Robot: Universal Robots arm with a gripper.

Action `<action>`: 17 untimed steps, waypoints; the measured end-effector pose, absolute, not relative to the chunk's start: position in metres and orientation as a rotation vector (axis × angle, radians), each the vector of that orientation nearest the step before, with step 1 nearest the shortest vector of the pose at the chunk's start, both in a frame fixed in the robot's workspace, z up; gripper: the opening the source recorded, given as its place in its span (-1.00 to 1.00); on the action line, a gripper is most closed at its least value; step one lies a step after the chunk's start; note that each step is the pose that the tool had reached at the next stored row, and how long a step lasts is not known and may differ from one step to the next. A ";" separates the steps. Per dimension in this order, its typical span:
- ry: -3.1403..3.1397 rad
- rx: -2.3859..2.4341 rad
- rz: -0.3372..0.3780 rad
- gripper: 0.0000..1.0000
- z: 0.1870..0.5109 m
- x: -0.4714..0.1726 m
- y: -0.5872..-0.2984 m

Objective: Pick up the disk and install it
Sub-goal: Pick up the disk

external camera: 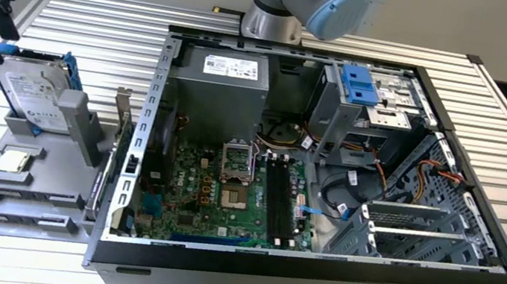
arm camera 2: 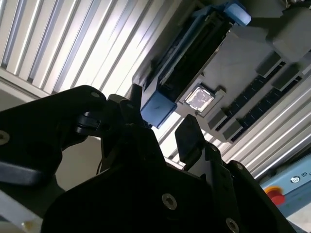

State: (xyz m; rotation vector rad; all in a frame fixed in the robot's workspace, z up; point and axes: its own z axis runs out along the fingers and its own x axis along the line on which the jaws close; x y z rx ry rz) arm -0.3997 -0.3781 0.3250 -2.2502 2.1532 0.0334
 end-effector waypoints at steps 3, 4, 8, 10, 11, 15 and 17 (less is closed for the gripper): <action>2.153 -2.250 0.033 1.00 0.319 -0.401 -0.378; 2.153 -2.250 0.033 1.00 0.317 -0.401 -0.378; 2.153 -2.250 0.033 1.00 0.310 -0.401 -0.378; 2.153 -2.250 0.033 1.00 0.307 -0.401 -0.378; 2.153 -2.250 0.033 1.00 0.305 -0.401 -0.378; 2.153 -2.250 0.033 1.00 0.298 -0.401 -0.378; 2.153 -2.250 0.033 1.00 0.294 -0.401 -0.378</action>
